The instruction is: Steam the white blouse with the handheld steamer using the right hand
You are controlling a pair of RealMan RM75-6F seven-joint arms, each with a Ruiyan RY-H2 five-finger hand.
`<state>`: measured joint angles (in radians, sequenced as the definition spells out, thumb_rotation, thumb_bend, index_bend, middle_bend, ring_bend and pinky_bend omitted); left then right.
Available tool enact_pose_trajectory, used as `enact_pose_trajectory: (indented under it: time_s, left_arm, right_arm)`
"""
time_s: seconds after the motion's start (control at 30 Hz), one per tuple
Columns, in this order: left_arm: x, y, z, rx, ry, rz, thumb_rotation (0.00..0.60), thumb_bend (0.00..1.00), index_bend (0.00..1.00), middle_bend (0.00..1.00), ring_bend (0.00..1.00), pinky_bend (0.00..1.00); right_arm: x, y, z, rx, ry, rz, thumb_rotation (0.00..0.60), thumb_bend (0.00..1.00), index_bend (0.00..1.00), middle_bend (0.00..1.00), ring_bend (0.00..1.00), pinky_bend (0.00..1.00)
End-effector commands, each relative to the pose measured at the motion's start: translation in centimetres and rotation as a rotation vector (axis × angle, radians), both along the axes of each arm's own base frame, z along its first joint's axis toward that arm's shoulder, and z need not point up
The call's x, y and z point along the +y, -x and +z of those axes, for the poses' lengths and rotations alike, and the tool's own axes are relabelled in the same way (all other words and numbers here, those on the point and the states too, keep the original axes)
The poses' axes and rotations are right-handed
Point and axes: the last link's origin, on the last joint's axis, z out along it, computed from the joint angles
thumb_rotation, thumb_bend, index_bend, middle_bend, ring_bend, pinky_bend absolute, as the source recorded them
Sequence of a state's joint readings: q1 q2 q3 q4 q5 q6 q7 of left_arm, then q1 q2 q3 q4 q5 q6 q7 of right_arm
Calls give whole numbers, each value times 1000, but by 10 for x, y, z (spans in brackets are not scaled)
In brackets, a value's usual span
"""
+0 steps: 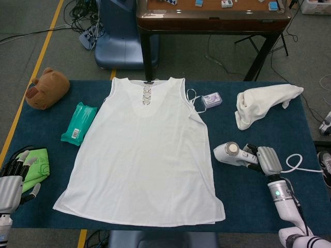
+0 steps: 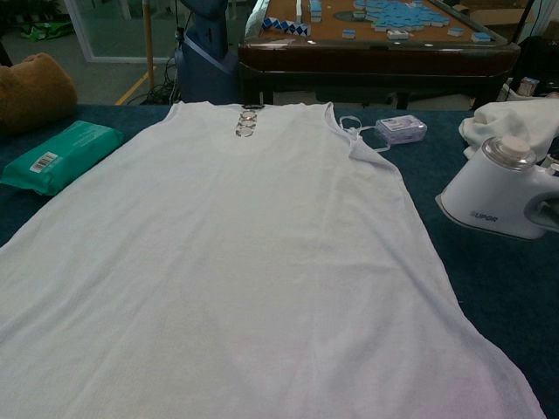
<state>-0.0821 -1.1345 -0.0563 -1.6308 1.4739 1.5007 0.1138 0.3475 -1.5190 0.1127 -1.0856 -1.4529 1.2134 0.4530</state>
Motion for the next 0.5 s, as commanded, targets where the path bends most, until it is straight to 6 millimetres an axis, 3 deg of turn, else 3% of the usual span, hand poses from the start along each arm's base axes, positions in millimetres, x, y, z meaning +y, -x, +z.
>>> enact_pose_trajectory:
  time_s: [0.03, 0.33, 0.5]
  left_arm:
    - [0, -1, 0, 1, 3, -6, 600, 281, 144, 50, 97, 56]
    - [3, -8, 0, 20, 32, -47, 600, 281, 144, 51, 98, 56]
    - [8, -16, -9, 21, 145, -98, 600, 281, 144, 52, 97, 56]
  right_arm:
    - [-6, -20, 0, -21, -42, 57, 600, 682, 900, 917, 867, 804]
    - [-17, -67, -9, -31, -181, 135, 600, 682, 901, 917, 866, 804]
    - [-25, -94, -19, -22, -235, 177, 600, 682, 900, 917, 866, 804]
